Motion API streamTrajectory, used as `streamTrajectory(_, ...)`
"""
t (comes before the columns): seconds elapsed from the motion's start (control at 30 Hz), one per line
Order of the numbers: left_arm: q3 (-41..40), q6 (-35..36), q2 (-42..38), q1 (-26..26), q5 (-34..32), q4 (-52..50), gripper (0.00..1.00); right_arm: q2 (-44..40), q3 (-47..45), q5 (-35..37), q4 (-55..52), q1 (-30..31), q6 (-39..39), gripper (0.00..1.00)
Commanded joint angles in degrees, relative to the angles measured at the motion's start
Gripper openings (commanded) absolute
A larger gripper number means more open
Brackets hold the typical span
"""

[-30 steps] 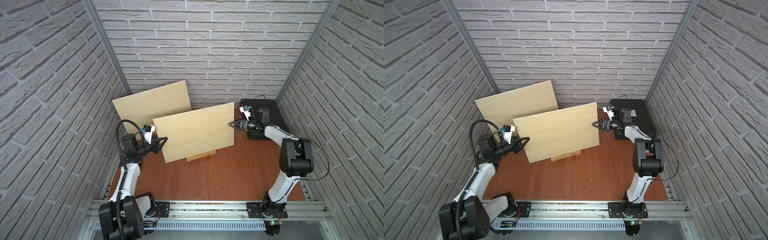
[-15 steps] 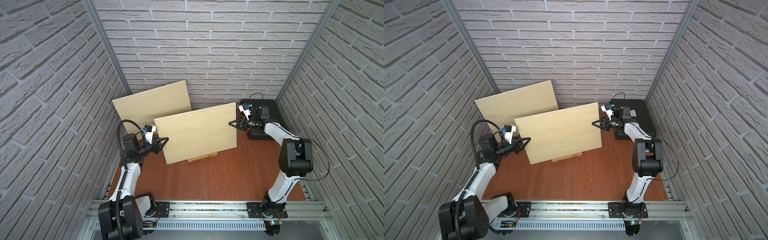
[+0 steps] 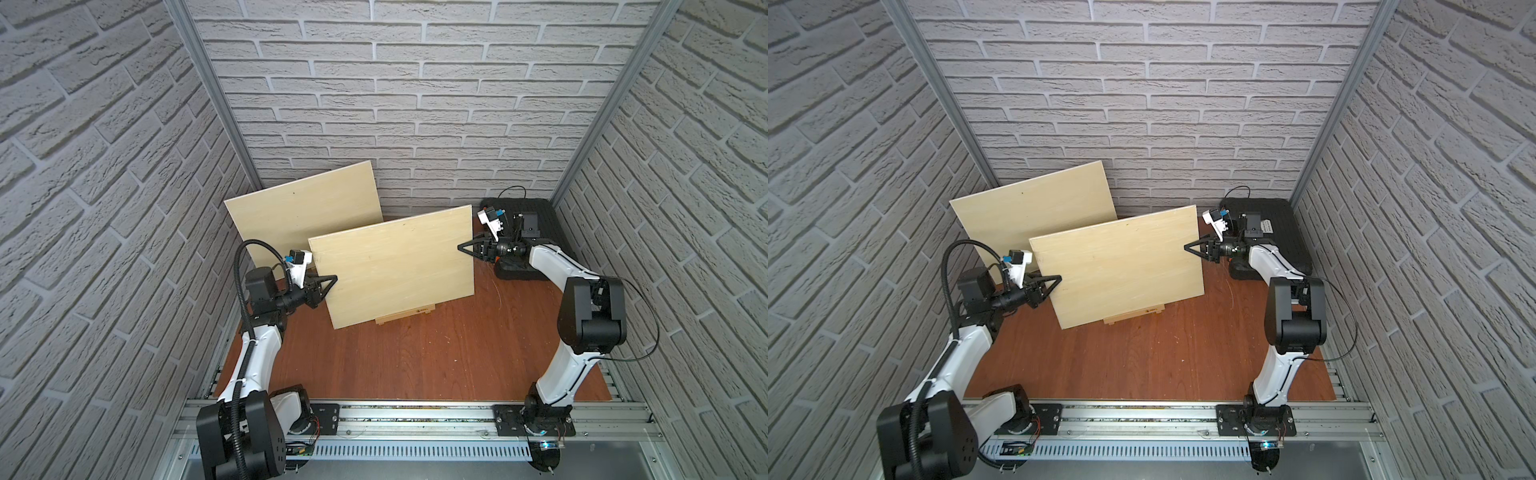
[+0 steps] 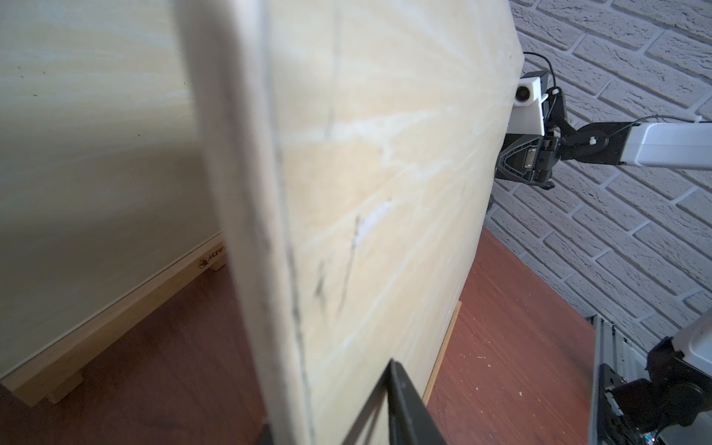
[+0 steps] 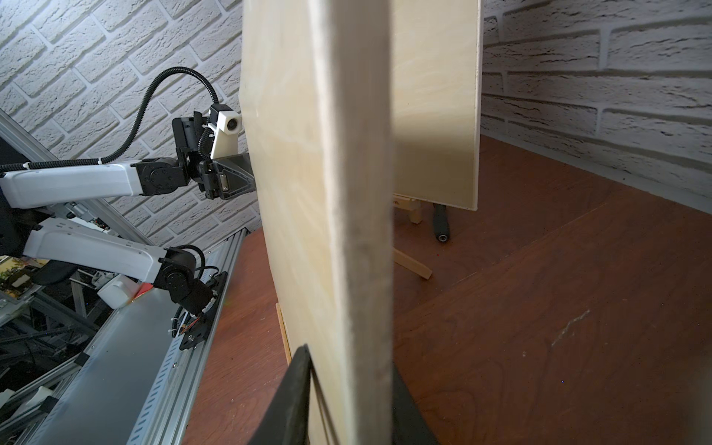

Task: Disassemble the easel
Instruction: Pick up the drawing board from the easel.

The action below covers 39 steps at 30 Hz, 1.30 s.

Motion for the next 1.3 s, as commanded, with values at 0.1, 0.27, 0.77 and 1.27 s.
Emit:
streamTrajectory(0.1,2.23,2.31,-0.88,-2.31,-3.74,7.83,0.13,-2.79,1.12,5.17,-0.74,4.34,6.83,0.14)
streamTrajectory(0.27,3.17,2.59,-1.29,-3.16,-5.17,7.94,0.13,-4.27,1.02,5.73,0.51,4.52,8.18,0.12)
streamTrajectory(0.77,4.77,4.6,-2.93,-6.79,-10.39,8.93,0.09,-5.95,-1.21,8.85,10.93,5.9,14.9,0.11)
streamTrajectory(1.27,4.99,5.41,-12.97,-9.24,-12.74,0.29,0.07,-18.71,-10.05,10.68,4.52,6.37,11.27,0.1)
